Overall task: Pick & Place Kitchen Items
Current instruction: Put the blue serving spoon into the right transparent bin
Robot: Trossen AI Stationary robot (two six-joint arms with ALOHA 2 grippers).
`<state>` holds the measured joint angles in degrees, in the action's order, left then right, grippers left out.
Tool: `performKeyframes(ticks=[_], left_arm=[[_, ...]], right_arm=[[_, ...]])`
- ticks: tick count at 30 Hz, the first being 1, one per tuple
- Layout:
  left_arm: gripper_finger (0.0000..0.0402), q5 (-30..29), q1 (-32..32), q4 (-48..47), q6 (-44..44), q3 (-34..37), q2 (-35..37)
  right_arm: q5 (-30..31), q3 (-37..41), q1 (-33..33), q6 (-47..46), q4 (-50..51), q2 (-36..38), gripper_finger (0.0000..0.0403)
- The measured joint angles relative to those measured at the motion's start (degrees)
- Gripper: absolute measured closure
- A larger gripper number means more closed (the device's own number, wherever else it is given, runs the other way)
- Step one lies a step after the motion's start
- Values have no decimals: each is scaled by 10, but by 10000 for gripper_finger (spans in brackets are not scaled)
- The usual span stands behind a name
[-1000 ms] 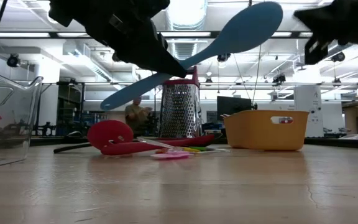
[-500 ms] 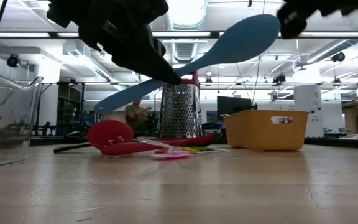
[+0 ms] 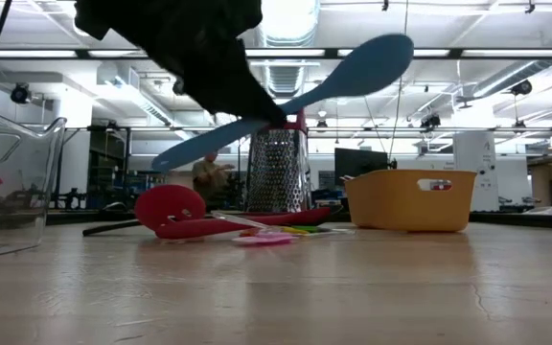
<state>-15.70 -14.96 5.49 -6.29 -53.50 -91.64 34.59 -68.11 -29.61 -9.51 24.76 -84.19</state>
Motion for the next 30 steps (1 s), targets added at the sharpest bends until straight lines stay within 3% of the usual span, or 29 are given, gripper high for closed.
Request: performKeyframes(ticks=[5, 13, 23, 30], left_arm=[[342, -10, -2, 25, -61, -6, 0], [342, -24, -2, 28, -86, -6, 0], [342, -13, -2, 33, -108, -6, 0], [342, 7, -2, 40, -108, -6, 0]], right_arm=[[5, -112, 0, 0, 137, -103, 201], [75, -261, -1, -4, 323, -237, 181], [199, -343, 3, 12, 446, -344, 167], [196, -389, 15, 31, 476, -394, 171]])
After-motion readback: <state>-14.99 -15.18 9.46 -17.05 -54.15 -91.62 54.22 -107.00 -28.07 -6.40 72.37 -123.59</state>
